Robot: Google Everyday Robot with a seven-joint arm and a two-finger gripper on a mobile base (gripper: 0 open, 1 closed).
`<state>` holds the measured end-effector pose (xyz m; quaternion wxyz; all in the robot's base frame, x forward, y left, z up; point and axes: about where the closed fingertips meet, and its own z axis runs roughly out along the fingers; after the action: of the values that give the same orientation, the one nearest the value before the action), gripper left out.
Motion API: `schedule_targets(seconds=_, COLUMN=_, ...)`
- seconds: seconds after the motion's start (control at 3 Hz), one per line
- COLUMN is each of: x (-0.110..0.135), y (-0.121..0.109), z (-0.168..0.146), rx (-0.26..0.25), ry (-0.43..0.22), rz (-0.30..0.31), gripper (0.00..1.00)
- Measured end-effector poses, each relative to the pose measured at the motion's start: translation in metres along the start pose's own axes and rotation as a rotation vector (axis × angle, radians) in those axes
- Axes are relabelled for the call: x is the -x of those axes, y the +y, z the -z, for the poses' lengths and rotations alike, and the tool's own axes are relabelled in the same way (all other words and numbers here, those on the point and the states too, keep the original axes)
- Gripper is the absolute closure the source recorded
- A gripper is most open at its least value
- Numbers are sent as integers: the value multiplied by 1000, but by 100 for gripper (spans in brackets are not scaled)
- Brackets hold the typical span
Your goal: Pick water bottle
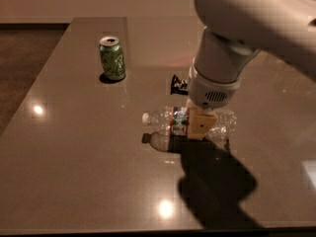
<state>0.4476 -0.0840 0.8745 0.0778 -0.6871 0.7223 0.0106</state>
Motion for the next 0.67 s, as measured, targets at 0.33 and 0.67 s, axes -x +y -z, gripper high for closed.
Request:
schedule_targets(seconds=0.33, x=3, y=1, z=39, rx=-15, ry=-47, rz=31, gripper=100)
schedule_targets(seconds=0.67, x=10, y=6, z=80, rx=-39, ry=-102, rz=79, gripper=100)
